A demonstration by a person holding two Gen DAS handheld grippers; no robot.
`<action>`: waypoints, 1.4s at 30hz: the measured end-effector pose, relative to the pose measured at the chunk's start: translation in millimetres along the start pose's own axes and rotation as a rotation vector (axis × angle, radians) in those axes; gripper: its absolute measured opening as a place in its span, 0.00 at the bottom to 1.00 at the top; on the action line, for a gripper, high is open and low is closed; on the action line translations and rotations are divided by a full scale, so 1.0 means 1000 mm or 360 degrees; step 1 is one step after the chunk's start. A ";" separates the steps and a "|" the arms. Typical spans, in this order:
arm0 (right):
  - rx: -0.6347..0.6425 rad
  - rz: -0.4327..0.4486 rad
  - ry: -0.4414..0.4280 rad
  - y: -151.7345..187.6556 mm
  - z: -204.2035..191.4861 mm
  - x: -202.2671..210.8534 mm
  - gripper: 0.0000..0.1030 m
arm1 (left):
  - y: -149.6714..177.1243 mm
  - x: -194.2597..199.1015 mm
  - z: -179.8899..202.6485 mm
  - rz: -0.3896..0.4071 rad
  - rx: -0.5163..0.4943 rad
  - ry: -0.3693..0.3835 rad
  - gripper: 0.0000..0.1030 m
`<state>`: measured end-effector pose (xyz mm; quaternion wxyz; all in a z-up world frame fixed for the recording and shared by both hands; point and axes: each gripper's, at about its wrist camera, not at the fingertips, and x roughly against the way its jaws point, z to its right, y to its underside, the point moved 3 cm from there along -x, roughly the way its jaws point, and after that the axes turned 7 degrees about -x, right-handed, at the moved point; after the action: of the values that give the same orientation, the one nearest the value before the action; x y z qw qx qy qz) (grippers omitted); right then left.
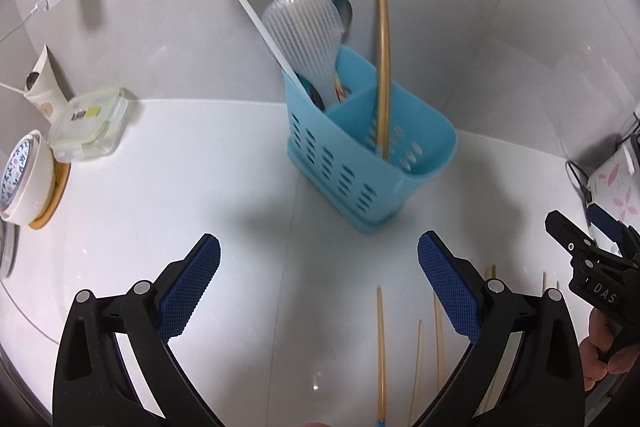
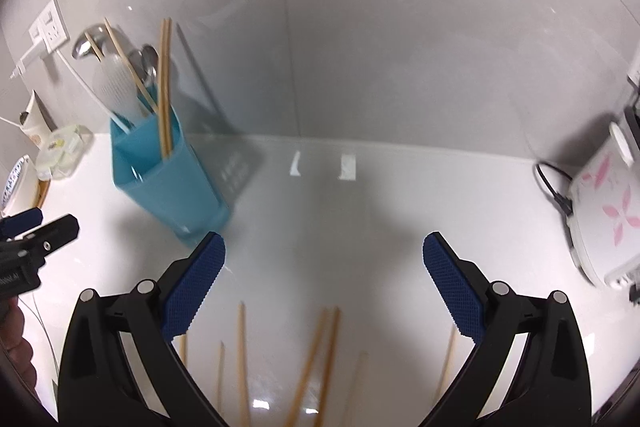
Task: Organize utensils
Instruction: 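Withdraw the right gripper from the caddy back over the chopsticks, then lower the left gripper onto a blue-tipped chopstick and close on it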
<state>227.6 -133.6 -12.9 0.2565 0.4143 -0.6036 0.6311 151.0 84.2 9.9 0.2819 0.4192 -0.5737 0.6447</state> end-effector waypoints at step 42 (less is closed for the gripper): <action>-0.0027 -0.0603 0.0103 0.151 0.041 -0.047 0.57 | 0.144 -0.085 0.040 -0.0464 -0.0051 -0.0034 0.91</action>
<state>137.0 -186.2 -138.2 0.3935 0.4979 -0.5115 0.5793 79.4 28.7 -136.6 0.3730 0.5004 -0.5200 0.5831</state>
